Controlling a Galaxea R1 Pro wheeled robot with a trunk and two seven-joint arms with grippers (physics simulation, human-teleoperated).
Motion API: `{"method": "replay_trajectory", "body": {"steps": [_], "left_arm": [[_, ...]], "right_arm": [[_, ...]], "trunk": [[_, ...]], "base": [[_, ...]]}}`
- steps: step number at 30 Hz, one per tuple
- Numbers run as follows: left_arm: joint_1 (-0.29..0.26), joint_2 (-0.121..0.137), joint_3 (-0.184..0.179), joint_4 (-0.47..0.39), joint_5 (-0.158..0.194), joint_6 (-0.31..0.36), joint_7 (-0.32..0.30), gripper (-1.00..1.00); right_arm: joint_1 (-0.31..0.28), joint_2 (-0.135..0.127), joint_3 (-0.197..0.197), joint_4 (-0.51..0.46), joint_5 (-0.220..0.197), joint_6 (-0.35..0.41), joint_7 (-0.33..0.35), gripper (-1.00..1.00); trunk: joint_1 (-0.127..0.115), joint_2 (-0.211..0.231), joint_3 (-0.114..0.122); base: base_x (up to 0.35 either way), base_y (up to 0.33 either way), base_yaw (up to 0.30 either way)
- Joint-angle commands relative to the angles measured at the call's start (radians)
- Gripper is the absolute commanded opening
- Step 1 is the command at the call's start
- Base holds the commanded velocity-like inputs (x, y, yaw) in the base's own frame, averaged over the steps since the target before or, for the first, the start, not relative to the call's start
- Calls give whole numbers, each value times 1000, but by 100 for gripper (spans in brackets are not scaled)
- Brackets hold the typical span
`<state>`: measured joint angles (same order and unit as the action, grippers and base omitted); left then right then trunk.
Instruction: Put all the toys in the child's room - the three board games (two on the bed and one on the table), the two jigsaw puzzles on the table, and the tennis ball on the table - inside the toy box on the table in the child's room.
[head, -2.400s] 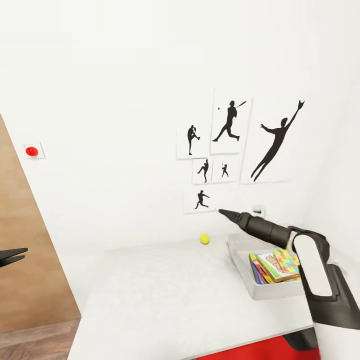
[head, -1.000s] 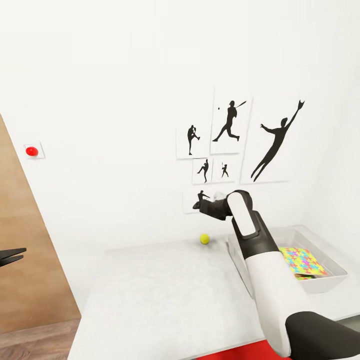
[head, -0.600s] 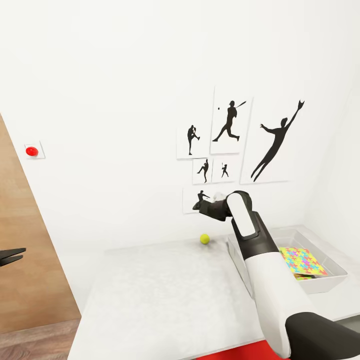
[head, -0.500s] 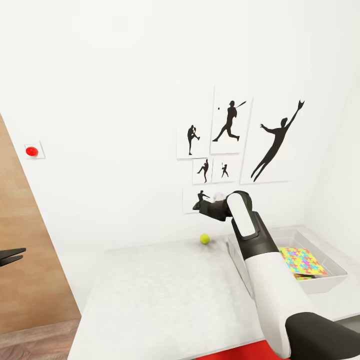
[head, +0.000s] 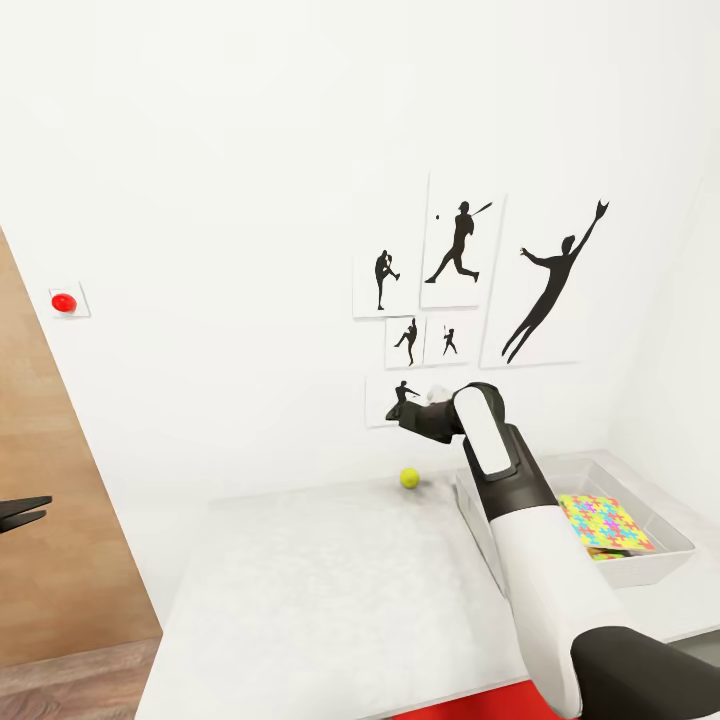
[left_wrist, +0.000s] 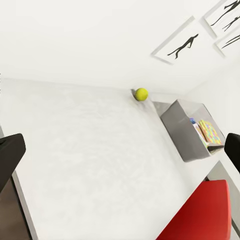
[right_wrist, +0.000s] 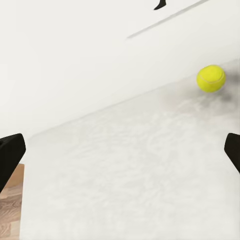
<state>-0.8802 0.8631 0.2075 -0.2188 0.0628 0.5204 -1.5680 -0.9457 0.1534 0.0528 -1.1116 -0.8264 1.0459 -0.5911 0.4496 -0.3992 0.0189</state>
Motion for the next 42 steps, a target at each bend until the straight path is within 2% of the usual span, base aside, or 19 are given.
{"method": "replay_trajectory", "body": {"steps": [1, 13, 42], "left_arm": [[0, 1, -5, 1, 5, 11, -3, 100], [0, 1, -5, 1, 6, 11, -3, 100], [0, 2, -4, 1, 6, 10, -3, 100]], "right_arm": [[0, 0, 1, -1, -10, 1, -10, 100], [4, 0, 2, -2, -10, 1, -13, 100], [3, 0, 5, -1, -10, 1, -13, 100]], "trunk": [[0, -1, -1], [0, -1, -4], [0, -1, -49]], "base": [[0, 0, 0], [0, 0, 0], [0, 0, 0]]}}
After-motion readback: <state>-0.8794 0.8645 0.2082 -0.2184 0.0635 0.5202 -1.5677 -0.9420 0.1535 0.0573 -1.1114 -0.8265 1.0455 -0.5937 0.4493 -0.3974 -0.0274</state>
